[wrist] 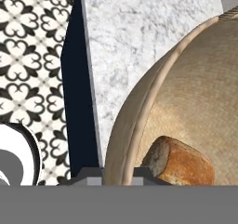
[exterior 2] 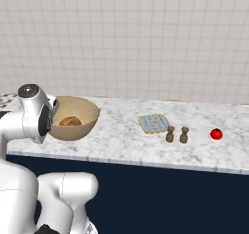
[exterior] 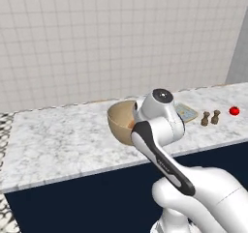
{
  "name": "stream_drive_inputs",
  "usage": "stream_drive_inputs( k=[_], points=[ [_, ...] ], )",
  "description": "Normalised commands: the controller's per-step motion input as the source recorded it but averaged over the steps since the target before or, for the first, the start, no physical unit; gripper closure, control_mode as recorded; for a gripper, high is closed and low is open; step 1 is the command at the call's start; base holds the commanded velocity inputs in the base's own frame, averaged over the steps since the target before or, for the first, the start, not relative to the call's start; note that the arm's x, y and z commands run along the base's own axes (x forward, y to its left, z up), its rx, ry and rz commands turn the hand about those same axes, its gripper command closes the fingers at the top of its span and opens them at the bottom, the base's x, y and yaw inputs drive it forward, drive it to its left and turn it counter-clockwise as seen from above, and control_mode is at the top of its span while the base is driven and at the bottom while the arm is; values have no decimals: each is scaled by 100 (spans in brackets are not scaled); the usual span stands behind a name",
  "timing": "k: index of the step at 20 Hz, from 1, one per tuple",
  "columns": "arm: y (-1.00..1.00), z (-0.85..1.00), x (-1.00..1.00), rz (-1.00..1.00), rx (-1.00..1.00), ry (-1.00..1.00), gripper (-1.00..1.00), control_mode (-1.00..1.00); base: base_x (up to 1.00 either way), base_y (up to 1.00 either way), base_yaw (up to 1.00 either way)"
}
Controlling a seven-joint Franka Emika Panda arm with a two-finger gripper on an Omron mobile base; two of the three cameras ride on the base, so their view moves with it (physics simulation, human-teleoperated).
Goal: Open the cabinet, pick up the bread from the cabinet and place it in the basket. Then move the basket to the dining counter.
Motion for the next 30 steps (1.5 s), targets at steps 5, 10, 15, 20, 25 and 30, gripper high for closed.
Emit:
stream_drive_inputs(
  k=[5,10,15,20,25,30],
  points=[
    [0,0,0,0,0,0,100,100,46,-18,0],
    [0,0,0,0,0,0,100,100,37,-10,-2],
    [0,0,0,0,0,0,100,100,9,-13,-1],
    [-1,-17,60,-2,0,0,100,-100,6,-2,-1],
    [-8,-32,100,-10,-2,0,100,-100,0,0,0],
    [-63,-19,97,-25,0,7,100,-100,0,0,0]
  ],
)
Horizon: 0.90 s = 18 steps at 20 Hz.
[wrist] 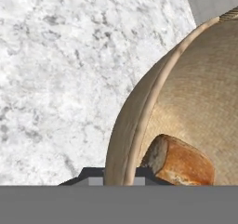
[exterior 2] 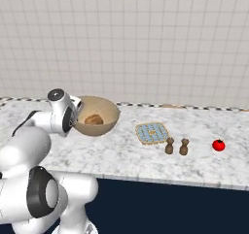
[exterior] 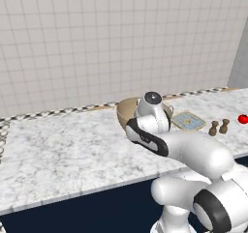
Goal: Open the cabinet, pick up the bread from the cabinet and place it in the basket. Then move the basket to the dining counter.
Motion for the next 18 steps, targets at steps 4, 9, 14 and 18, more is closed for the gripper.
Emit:
stream_drive_inputs(
  k=[4,9,14,18],
  points=[
    [-87,-19,85,-25,0,4,100,-100,0,0,0],
    [-70,-37,30,-9,2,1,100,-100,0,0,0],
    [-52,-56,-24,-6,5,0,100,-100,0,0,0],
    [-9,-56,-10,-4,5,0,100,-100,0,0,0]
  ],
)
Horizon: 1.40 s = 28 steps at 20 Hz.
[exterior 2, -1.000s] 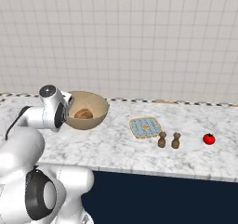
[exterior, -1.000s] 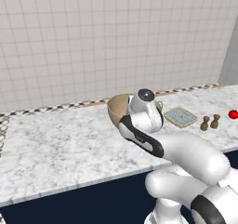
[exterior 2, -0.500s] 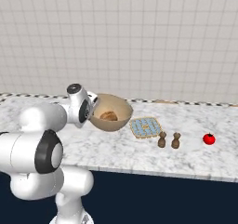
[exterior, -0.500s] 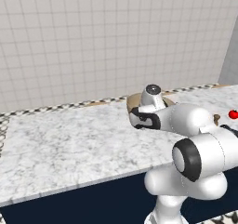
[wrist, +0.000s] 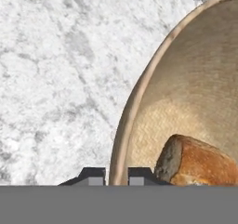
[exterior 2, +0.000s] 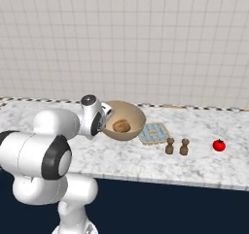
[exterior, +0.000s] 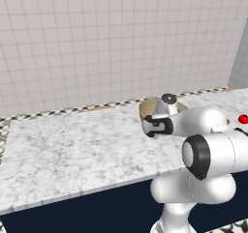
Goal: Open the cabinet, pick up the bread from the cabinet and place it in the basket. Then move the basket to the dining counter.
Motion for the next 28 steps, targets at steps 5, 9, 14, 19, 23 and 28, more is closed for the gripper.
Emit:
stream_drive_inputs(
  k=[5,9,14,19,23,28],
  points=[
    [15,-15,0,-3,1,0,-100,-100,0,0,0],
    [49,0,0,0,0,0,-100,-100,0,0,0],
    [6,27,-11,0,0,-5,-100,-100,0,0,0],
    [-16,87,-32,-2,0,-15,-100,-100,0,0,0],
    [-5,83,-93,-20,4,-2,-100,-100,0,0,0],
    [-2,63,-100,-43,21,0,-100,-100,0,0,0]
  ],
)
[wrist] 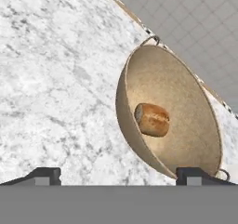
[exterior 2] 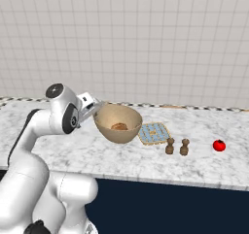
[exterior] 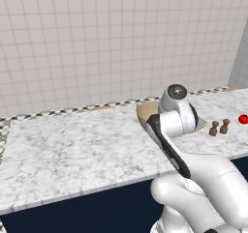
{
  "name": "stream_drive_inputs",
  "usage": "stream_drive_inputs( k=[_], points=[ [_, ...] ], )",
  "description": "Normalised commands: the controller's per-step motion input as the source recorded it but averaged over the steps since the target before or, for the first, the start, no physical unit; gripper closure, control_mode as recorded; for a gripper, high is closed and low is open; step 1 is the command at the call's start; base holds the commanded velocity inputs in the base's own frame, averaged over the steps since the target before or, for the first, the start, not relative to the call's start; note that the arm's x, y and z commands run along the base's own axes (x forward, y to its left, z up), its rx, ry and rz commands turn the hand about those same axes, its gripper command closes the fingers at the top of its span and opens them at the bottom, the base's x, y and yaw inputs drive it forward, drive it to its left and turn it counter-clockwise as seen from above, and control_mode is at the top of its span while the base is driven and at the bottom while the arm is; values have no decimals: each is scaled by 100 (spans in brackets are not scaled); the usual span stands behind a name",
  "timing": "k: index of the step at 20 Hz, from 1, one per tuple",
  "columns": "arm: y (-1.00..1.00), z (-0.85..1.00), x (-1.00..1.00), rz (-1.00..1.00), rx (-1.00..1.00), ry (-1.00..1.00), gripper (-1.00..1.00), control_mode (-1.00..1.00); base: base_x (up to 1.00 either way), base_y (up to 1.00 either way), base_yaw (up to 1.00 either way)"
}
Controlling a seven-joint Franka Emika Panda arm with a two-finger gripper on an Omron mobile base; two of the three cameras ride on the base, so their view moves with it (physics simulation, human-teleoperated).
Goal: Open the cabinet, pick up the bread from the cabinet and place it in the basket. Then move the basket to the dining counter.
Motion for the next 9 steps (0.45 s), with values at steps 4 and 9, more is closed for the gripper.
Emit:
stream_drive_inputs(
  k=[4,9],
  points=[
    [0,51,-100,-47,27,0,-100,-100,0,0,0],
    [-8,34,-100,-37,30,0,-100,-100,0,0,0]
  ],
)
